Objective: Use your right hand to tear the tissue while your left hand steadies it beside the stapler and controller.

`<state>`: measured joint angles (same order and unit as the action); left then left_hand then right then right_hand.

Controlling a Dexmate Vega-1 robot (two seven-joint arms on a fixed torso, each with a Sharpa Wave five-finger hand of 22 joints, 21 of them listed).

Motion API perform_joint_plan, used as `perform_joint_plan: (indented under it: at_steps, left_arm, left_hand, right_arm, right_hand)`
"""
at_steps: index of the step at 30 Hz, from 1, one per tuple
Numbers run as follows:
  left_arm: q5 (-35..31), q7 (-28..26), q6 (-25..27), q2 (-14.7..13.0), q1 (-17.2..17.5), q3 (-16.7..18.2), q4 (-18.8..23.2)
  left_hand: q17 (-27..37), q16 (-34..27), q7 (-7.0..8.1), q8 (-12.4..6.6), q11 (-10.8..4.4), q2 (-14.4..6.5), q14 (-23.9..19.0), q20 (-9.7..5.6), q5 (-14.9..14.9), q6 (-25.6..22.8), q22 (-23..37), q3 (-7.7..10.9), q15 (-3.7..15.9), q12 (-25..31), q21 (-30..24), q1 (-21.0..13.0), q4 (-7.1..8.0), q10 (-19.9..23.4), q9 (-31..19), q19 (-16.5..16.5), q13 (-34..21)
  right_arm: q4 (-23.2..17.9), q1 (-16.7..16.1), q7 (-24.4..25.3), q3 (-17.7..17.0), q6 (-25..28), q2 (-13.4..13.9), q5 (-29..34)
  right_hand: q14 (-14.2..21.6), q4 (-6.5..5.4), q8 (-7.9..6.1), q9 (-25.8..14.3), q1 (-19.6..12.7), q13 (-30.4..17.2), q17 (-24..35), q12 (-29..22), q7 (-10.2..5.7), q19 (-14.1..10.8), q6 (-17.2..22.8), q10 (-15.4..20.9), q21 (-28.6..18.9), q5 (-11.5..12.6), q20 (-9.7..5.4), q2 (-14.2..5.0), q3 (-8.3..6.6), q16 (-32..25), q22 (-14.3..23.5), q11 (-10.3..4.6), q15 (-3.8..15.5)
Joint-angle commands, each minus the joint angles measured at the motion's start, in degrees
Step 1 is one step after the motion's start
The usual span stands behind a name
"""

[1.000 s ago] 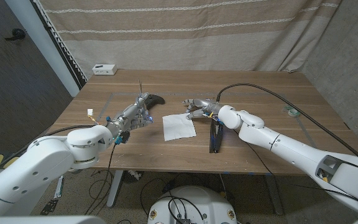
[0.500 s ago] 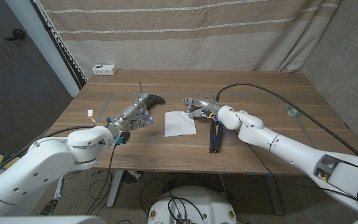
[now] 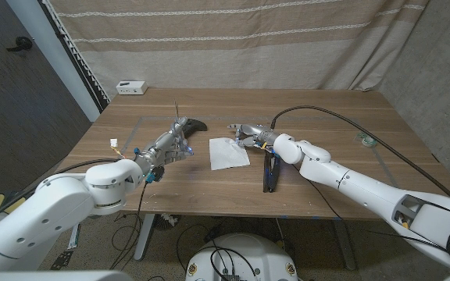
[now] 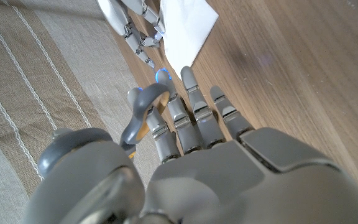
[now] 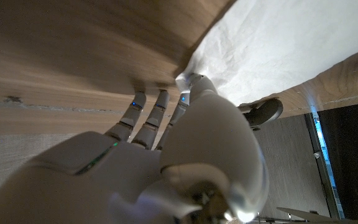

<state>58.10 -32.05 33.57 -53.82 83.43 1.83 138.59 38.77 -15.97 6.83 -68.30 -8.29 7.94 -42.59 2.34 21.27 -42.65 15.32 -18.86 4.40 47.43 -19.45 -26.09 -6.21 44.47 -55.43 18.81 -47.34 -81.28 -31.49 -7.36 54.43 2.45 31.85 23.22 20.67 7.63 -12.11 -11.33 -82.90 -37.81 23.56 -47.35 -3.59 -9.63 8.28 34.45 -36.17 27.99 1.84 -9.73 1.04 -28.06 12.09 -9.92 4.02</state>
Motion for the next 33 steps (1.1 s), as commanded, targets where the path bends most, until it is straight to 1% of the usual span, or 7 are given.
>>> perform_joint_plan:
  at_steps: [1,7,11,14,15,18,33]
  left_arm:
    - [-1.0,0.1,-1.1,0.4,0.3,-0.6,0.1]
    - [-1.7,-0.1,-1.7,0.8,0.1,-1.5,0.2]
    - [-2.0,-0.1,-2.1,1.0,-0.2,-2.1,0.2]
    - [-2.3,0.0,-2.3,1.0,-0.5,-2.5,0.1]
    - [-2.5,0.0,-2.4,1.0,-0.6,-2.7,0.1]
    - [-2.7,0.3,-2.6,1.0,-1.0,-3.2,-0.1]
    - [-2.9,0.8,-3.4,0.8,-1.6,-4.0,-0.5]
  left_hand:
    - [0.2,-0.4,-6.07,-22.15,-1.81,0.3,-0.4,-0.4,0.5,5.6,0.1,-0.37,6.06,1.0,0.1,-0.3,0.41,2.2,-15.8,0.3,-0.2]
    - [0.2,-0.4,-6.23,-22.11,-1.82,0.3,-0.4,-0.35,0.6,5.7,0.1,-0.35,6.03,1.1,0.1,-0.4,0.45,2.2,-15.8,0.3,-0.2]
    - [0.2,-0.4,-6.11,-22.13,-1.89,0.3,-0.4,-0.37,0.6,5.6,0.1,-0.36,6.01,1.0,0.1,-0.3,0.48,2.2,-15.8,0.3,0.0]
    - [0.2,-0.4,-6.13,-22.12,-1.93,0.3,-0.4,-0.42,0.6,5.6,0.1,-0.38,6.1,1.1,0.1,-0.3,0.52,2.1,-15.8,0.3,-0.1]
    - [0.2,-0.4,-6.31,-22.1,-1.91,0.3,-0.4,-0.4,0.6,5.7,0.1,-0.38,6.16,1.1,0.1,-0.3,0.53,1.9,-15.8,0.3,-0.1]
    - [0.2,-0.4,-5.89,-22.16,-1.9,0.3,-0.3,-0.39,0.6,5.5,0.1,-0.4,6.04,1.0,0.2,-0.3,0.56,2.0,-15.8,0.3,0.1]
    - [0.2,-0.5,-6.16,-22.15,-1.95,0.3,-0.5,-0.39,0.6,5.4,0.2,-0.39,6.16,1.2,0.2,-0.3,0.67,2.1,-15.8,0.4,0.3]
  right_arm:
    - [0.3,-1.3,-1.6,-3.1,-1.1,0.1,-6.2]
    - [-1.5,-2.3,-0.5,-4.7,-1.4,1.0,-8.0]
    - [-3.2,-3.2,0.9,-5.8,-1.3,1.8,-8.7]
    - [-4.4,-3.9,1.9,-6.7,-1.4,2.3,-9.3]
    - [-4.9,-4.2,2.3,-7.0,-1.3,2.4,-9.4]
    - [-5.6,-4.7,3.1,-7.8,-1.5,2.8,-10.0]
    - [-8.0,-6.6,4.3,-11.6,-1.6,3.4,-15.3]
  right_hand:
    - [33.6,-0.68,-1.37,-0.1,-1.0,4.9,19.9,2.9,-1.31,-11.8,4.7,6.3,-11.5,-1.0,-12.23,1.46,-0.06,-7.0,1.1,-1.2,9.75]
    - [33.5,-0.77,-0.77,-0.2,-1.3,8.8,20.4,8.4,-2.08,-10.8,5.2,2.5,-12.9,-1.7,-12.01,1.34,-0.15,-6.1,0.4,-0.97,9.75]
    - [33.7,-0.89,-1.68,-0.2,-1.3,10.5,20.2,10.8,-1.85,-10.7,8.1,1.4,-13.6,-2.0,-12.31,1.45,-0.01,-5.6,0.1,-1.35,9.76]
    - [33.9,-1.07,-3.36,-0.3,-1.2,13.0,20.2,12.2,-2.33,-10.6,13.7,4.8,-14.8,-2.7,-12.48,1.51,0.2,-5.1,-0.3,-1.17,9.77]
    - [33.8,-1.34,-3.87,-0.3,-1.1,14.7,20.2,12.5,-3.21,-10.2,16.2,8.5,-15.5,-3.1,-12.66,1.19,0.27,-4.7,-0.5,-1.17,9.79]
    - [34.5,-1.63,-3.95,-0.2,-0.7,16.6,20.7,12.3,-3.28,-9.9,18.4,14.3,-16.5,-3.8,-12.75,1.08,0.46,-4.7,-0.7,-1.04,9.79]
    - [35.7,-2.22,-4.68,-0.3,0.3,18.1,22.0,12.4,-3.29,-9.1,23.2,18.9,-18.3,-4.5,-13.2,0.66,0.66,-5.2,-0.6,-0.38,9.74]
